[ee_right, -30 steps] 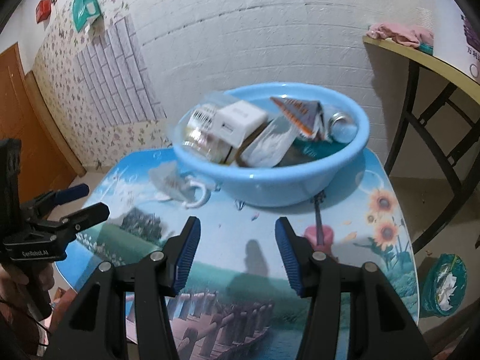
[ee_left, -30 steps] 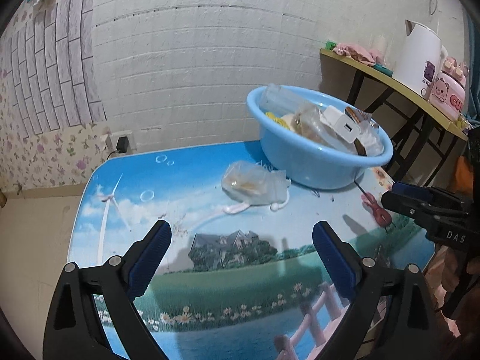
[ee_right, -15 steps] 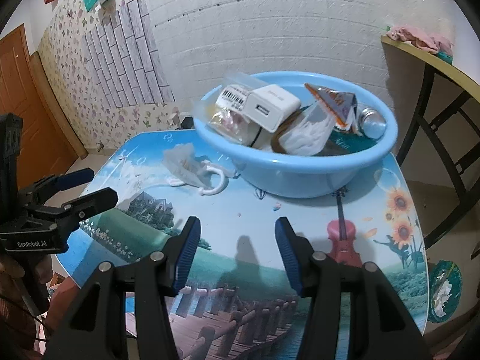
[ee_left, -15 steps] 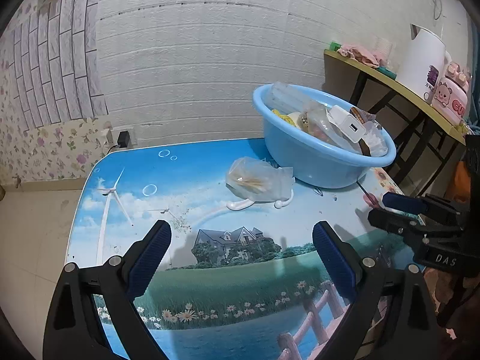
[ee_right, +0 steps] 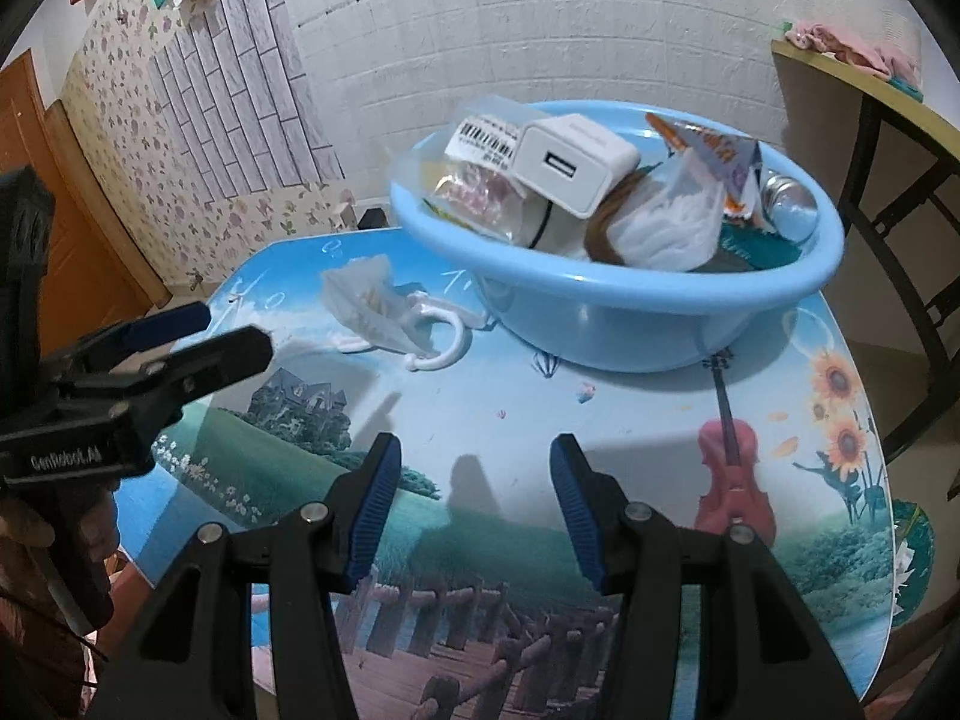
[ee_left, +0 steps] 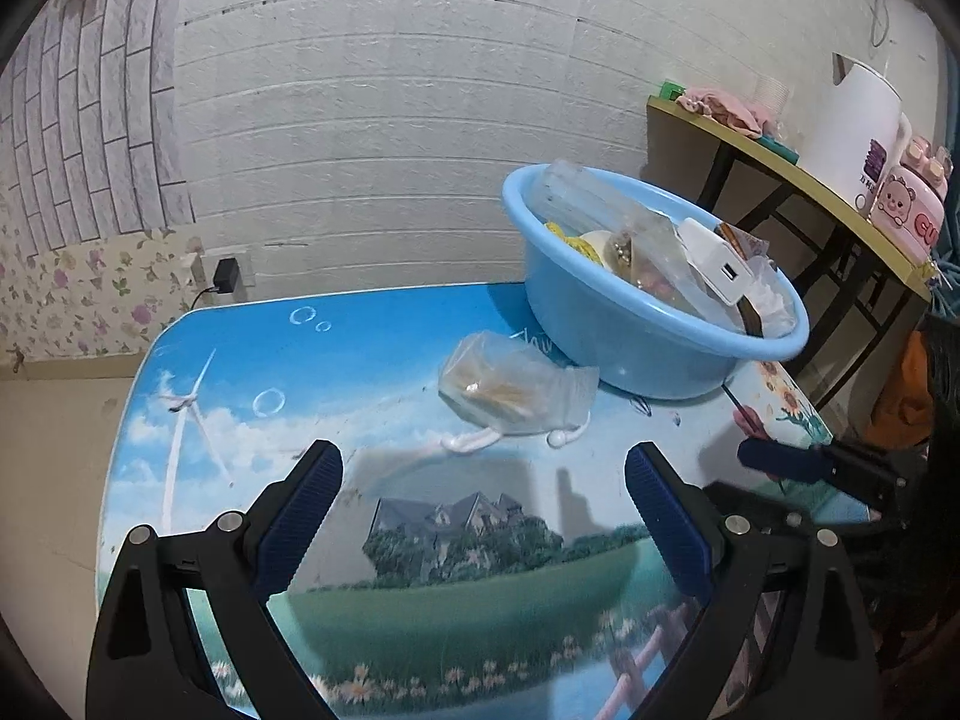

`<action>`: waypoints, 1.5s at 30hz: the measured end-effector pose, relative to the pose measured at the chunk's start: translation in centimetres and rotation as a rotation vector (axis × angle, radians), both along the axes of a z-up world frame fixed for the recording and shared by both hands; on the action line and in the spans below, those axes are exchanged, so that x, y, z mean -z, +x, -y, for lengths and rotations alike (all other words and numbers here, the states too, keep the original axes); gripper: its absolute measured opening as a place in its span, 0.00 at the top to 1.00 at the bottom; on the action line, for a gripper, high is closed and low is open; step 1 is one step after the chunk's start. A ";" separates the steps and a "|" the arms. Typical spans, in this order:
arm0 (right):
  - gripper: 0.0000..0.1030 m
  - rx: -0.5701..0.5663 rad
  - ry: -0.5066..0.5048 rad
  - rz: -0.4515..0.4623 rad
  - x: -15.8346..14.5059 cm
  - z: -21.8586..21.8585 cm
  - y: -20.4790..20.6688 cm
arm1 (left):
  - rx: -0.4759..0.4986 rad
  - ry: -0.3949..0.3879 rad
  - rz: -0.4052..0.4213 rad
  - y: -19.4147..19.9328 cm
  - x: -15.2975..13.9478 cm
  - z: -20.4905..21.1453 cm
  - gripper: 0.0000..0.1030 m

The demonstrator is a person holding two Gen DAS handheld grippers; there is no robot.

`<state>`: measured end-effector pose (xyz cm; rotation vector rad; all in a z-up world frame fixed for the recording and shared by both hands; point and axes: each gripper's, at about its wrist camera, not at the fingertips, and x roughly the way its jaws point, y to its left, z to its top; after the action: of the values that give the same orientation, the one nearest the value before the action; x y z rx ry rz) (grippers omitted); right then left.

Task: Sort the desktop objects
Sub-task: 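Withdraw both tools from the basin back over the table, then grasp the toothpick bag with the left tool while the right tool grasps the white hook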

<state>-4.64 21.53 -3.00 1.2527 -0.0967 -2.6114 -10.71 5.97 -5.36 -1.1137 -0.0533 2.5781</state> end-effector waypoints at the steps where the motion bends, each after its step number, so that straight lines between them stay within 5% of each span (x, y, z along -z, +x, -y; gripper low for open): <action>1: 0.50 0.002 -0.001 0.002 0.1 0.0 -0.1 | 0.003 0.002 0.002 -0.4 0.1 -0.2 0.07; 7: 0.50 0.018 -0.004 0.016 0.6 0.2 -0.9 | 0.024 0.031 0.014 -2.4 1.0 -0.7 0.08; 16: 0.50 0.034 0.004 0.043 1.6 1.1 -2.1 | 0.077 0.038 0.055 -5.0 2.6 -1.8 0.24; 20: 0.50 0.037 -0.002 0.056 1.9 1.7 -2.7 | 0.121 0.058 0.076 -5.6 3.1 -2.1 0.62; 25: 0.50 0.029 0.000 0.063 2.1 2.8 -3.3 | 0.150 0.077 0.060 -5.7 3.1 -1.7 0.85; 29: 0.50 0.024 -0.006 0.072 2.3 3.8 -3.9 | 0.151 0.079 0.040 -5.5 2.7 -0.8 0.81; 32: 0.50 0.023 -0.007 0.070 2.4 4.4 -4.2 | 0.157 0.072 0.042 -5.7 2.6 -0.5 0.12; 33: 0.50 0.025 -0.008 0.070 2.4 4.6 -4.3 | 0.165 0.082 0.033 -5.7 2.5 -0.4 0.07; 43: 0.50 0.040 0.000 0.079 2.9 4.5 -4.4 | 0.220 0.091 0.077 -7.6 3.6 -1.5 0.07; 44: 0.50 0.042 -0.002 0.081 2.9 4.5 -4.4 | 0.233 0.109 0.086 -7.7 3.7 -1.6 0.21; 45: 0.50 0.044 -0.005 0.085 2.9 4.5 -4.5 | 0.238 0.112 0.088 -7.7 3.8 -1.6 0.47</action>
<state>-9.13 17.01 -5.93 1.3743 -0.1478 -2.5928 -18.43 7.58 -9.15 -1.1188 -0.0797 2.2881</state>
